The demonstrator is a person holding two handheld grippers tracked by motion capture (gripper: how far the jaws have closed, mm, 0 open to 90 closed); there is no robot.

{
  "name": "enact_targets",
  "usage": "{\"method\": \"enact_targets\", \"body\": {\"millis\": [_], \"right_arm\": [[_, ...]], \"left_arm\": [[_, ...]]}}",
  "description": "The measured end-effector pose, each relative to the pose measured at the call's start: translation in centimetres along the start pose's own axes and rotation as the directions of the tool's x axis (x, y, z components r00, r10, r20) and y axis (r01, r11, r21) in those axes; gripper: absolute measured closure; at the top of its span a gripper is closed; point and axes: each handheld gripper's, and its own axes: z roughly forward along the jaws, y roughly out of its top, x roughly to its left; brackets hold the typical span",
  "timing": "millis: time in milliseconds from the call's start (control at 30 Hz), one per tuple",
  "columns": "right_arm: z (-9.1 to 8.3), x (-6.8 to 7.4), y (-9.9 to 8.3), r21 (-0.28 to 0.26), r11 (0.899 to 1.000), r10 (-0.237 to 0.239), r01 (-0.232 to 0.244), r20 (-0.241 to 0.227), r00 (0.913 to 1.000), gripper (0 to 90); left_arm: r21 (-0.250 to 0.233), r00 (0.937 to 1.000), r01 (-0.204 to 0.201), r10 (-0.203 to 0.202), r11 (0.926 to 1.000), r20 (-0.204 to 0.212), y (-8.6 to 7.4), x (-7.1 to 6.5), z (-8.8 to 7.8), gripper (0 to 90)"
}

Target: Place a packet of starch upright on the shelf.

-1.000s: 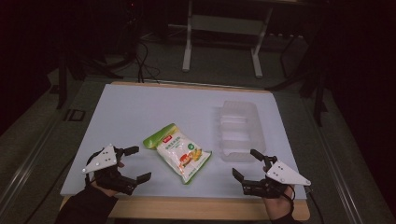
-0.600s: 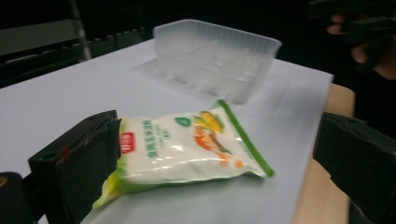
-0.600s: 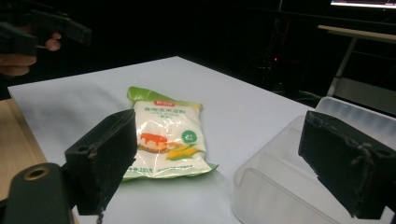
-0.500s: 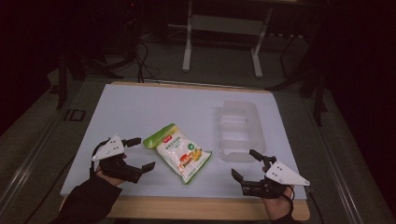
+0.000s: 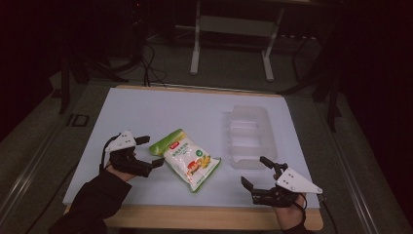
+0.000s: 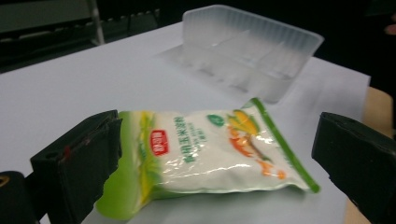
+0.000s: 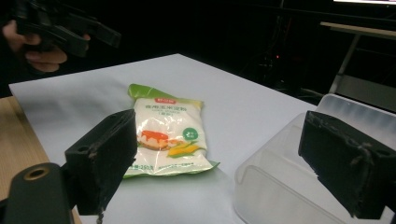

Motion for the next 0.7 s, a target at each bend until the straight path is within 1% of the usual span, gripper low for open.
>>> {"method": "enact_targets", "body": {"millis": [67,100,167,200,233,300,367,400,433,467,500,567,633,667,700], "right_arm": [[0.0,0.0,0.0,0.001,1.000,-0.002,0.002,-0.001,1.0000,11.4],[0.1,0.0,0.0,0.001,1.000,-0.002,0.002,-0.002,1.0000,11.4],[0.1,0.0,0.0,0.002,1.000,-0.001,0.001,-0.004,1.0000,11.4],[0.1,0.0,0.0,0.003,1.000,0.000,0.000,-0.005,1.0000,11.4],[0.1,0.0,0.0,0.003,1.000,0.001,-0.001,-0.006,1.0000,11.5],[0.1,0.0,-0.1,0.004,1.000,0.002,-0.002,-0.009,1.0000,11.4],[0.1,-0.1,-0.1,0.007,1.000,0.004,-0.004,-0.010,0.9999,11.4],[0.1,-0.1,-0.1,0.007,1.000,0.005,-0.005,-0.009,0.9999,11.4],[0.1,-0.1,-0.1,0.007,1.000,0.004,-0.003,-0.007,1.0000,11.4],[0.1,-0.1,-0.1,0.008,1.000,0.007,-0.007,-0.006,1.0000,11.4],[0.1,-0.1,-0.1,0.009,1.000,0.010,-0.010,-0.005,0.9999,11.4],[0.2,-0.1,-0.2,0.013,1.000,0.015,-0.015,-0.008,0.9999,11.5],[0.2,-0.1,-0.2,0.015,1.000,0.015,-0.015,-0.009,0.9999,11.5],[0.3,-0.1,-0.2,0.018,1.000,0.009,-0.008,-0.014,0.9999,11.4],[0.3,0.0,-0.2,0.018,1.000,0.009,-0.009,-0.016,0.9998,11.5]], "left_arm": [[0.012,0.9999,0.005,-0.005,0.9999,-0.012,-0.1,0.4,0.4,2.2],[0.016,0.9999,0.008,-0.008,0.9998,-0.009,-0.1,0.6,0.6,2.2],[0.020,0.9997,0.015,-0.014,0.9997,-0.021,-0.2,1.0,0.9,2.5],[0.024,0.9996,0.021,-0.021,0.9995,-0.017,-0.2,1.2,1.1,3.5],[0.029,0.9993,0.027,-0.026,0.9992,-0.025,-0.3,1.4,1.3,3.9],[0.051,0.9989,0.036,-0.034,0.9981,-0.033,-0.4,1.9,1.8,3.9],[0.076,0.9974,0.050,-0.046,0.9959,-0.055,-0.6,2.3,2.4,4.7],[0.091,0.9958,0.059,-0.052,0.9941,-0.076,-0.7,2.5,2.7,4.7],[0.110,0.9940,0.074,-0.065,0.9911,-0.088,-0.8,2.7,3.0,4.8],[0.112,0.9941,0.088,-0.081,0.9897,-0.073,-1.0,3.0,3.3,5.6],[0.120,0.9930,0.097,-0.089,0.9879,-0.078,-1.3,3.3,3.6,6.9],[0.139,0.9891,0.135,-0.125,0.9811,-0.077,-1.7,3.8,4.0,12.5],[0.139,0.9891,0.135,-0.125,0.9811,-0.077,-1.7,3.8,4.0,13.5],[0.173,0.9816,0.185,-0.174,0.9674,-0.080,-2.3,4.6,4.7,16.0],[0.186,0.9784,0.200,-0.185,0.9620,-0.092,-2.6,4.8,4.9,16.4]]}}
